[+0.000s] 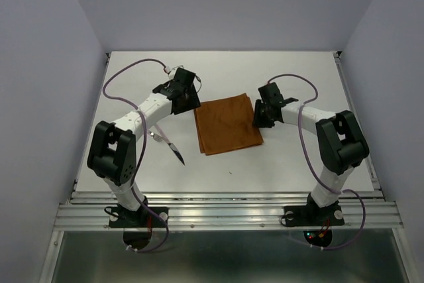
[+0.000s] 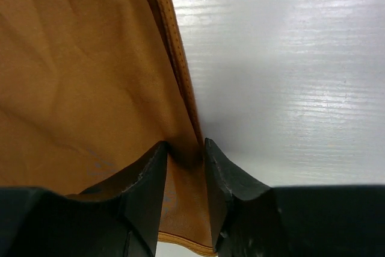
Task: Fold the napkin into a case and place the utensils inside
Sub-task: Move the lower triangle-folded napkin to the center of the board.
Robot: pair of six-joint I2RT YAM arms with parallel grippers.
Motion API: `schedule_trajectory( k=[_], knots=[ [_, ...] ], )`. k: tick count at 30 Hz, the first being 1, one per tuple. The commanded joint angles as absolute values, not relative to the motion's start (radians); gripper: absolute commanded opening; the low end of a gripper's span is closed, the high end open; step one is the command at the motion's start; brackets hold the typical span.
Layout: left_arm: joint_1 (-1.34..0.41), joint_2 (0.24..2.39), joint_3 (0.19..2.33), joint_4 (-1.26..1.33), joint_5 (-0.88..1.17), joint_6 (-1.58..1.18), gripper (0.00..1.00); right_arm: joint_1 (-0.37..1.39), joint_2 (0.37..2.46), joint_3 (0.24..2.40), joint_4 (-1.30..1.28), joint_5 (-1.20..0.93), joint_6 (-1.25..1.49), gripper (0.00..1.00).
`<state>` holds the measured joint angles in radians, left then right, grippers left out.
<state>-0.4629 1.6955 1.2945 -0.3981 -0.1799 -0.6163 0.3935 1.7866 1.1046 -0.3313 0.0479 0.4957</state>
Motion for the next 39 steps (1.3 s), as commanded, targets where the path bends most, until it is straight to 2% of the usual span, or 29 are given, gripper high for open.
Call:
schedule_trajectory(
  k=[1, 2, 5, 9, 11, 12, 14, 20, 24, 34, 39],
  knots=[
    [-0.442, 1.649, 1.247, -0.359, -0.161, -0.592, 0.64, 0.393, 1.755, 1.062, -0.265, 0.037, 0.509, 0.31],
    [-0.442, 1.648, 1.241, -0.351, -0.158, -0.594, 0.64, 0.393, 1.746, 1.046, -0.262, 0.032, 0.515, 0.24],
    [-0.44, 1.629, 1.203, -0.338, -0.137, -0.598, 0.64, 0.393, 1.691, 0.967, -0.252, 0.009, 0.531, 0.13],
    [-0.44, 1.588, 1.129, -0.327, -0.095, -0.612, 0.64, 0.393, 1.585, 0.83, -0.245, -0.046, 0.549, 0.06],
    [-0.442, 1.54, 1.074, -0.325, -0.074, -0.623, 0.64, 0.393, 1.499, 0.748, -0.258, -0.063, 0.558, 0.06],
    [-0.442, 1.504, 1.056, -0.324, -0.061, -0.63, 0.64, 0.393, 1.471, 0.726, -0.267, -0.072, 0.557, 0.09],
    [-0.443, 1.47, 1.008, -0.321, -0.052, -0.637, 0.64, 0.393, 1.399, 0.686, -0.293, -0.061, 0.557, 0.27],
    [-0.451, 1.462, 1.003, -0.299, -0.006, -0.618, 0.65, 0.381, 1.373, 0.768, -0.344, -0.005, 0.538, 0.47],
    [-0.463, 1.589, 1.083, -0.264, 0.049, -0.575, 0.64, 0.345, 1.442, 0.876, -0.342, -0.005, 0.534, 0.48],
    [-0.463, 1.844, 1.295, -0.212, 0.083, -0.543, 0.27, 0.284, 1.615, 1.049, -0.331, 0.04, 0.526, 0.42],
    [-0.465, 1.942, 1.367, -0.183, 0.136, -0.535, 0.22, 0.275, 1.68, 1.094, -0.333, 0.066, 0.514, 0.43]
  ],
)
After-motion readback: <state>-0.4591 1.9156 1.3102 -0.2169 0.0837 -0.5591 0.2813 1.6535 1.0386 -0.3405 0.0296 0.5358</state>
